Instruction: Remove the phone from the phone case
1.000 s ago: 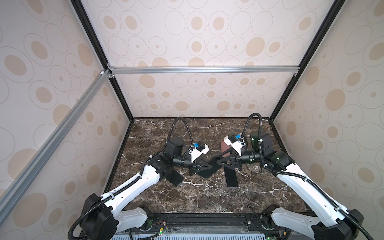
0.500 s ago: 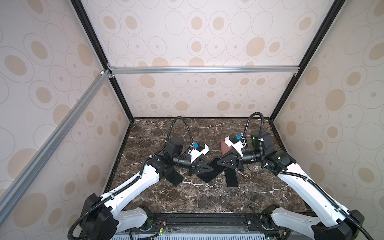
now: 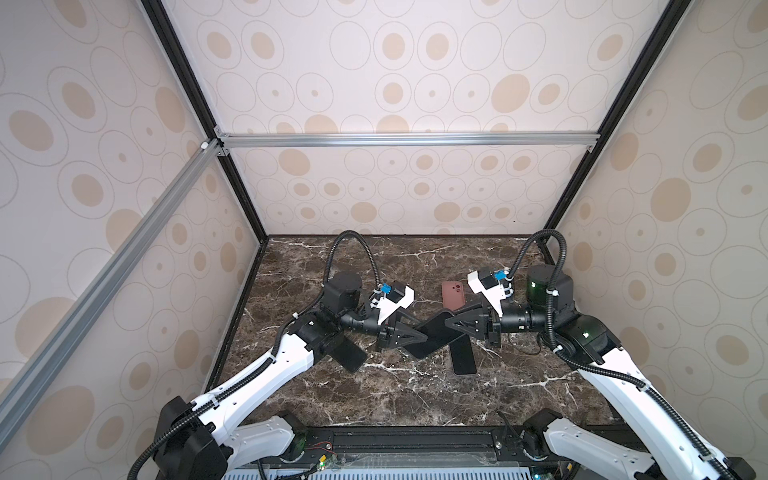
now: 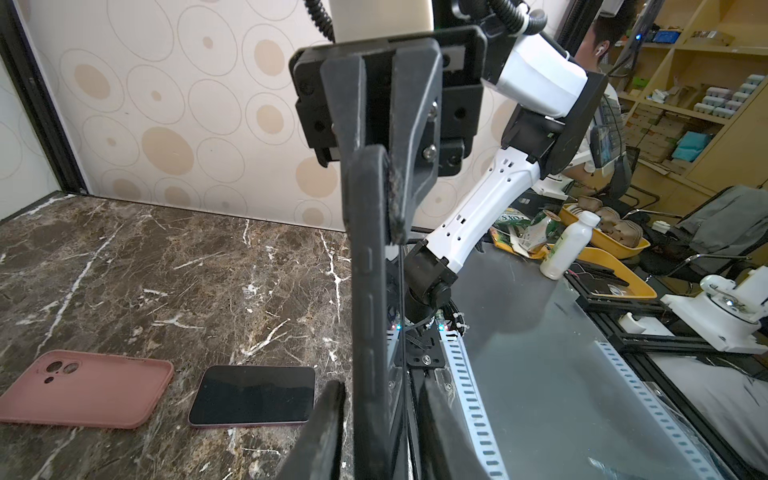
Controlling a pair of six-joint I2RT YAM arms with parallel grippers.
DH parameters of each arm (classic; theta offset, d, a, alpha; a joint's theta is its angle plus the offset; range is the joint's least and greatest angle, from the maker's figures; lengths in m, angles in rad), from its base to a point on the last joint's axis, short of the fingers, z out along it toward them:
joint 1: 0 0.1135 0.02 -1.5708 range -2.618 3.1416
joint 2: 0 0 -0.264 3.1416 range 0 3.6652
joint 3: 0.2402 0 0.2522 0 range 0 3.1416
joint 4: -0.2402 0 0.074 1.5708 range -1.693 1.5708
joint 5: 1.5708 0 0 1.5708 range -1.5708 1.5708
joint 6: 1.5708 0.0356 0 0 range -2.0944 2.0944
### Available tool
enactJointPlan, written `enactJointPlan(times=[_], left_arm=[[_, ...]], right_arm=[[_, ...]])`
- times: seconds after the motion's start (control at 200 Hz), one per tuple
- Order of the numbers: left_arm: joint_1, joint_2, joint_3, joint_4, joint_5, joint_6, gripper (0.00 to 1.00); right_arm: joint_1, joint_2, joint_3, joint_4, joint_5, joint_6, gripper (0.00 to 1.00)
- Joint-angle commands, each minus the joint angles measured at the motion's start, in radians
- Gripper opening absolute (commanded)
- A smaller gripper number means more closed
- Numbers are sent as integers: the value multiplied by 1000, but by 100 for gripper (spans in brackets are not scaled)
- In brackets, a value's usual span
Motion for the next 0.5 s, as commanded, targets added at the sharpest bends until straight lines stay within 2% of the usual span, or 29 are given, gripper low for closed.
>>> enactJointPlan(times=[0.0, 0.15, 0.33, 0.495], left_arm=[[-5, -27, -2, 12, 20, 22, 29], [-4, -32, -4, 17, 26, 20, 28], [-4, -34, -5, 28, 31, 13, 21], [-5, -38, -3, 29, 31, 13, 0]], right_arm=[[-3, -48, 31, 48, 21, 24, 0], [-2, -98, 21, 82, 54, 47, 0], [-3, -115, 19, 83, 69, 55, 0], [-3, -122, 6, 71, 83, 42, 0]])
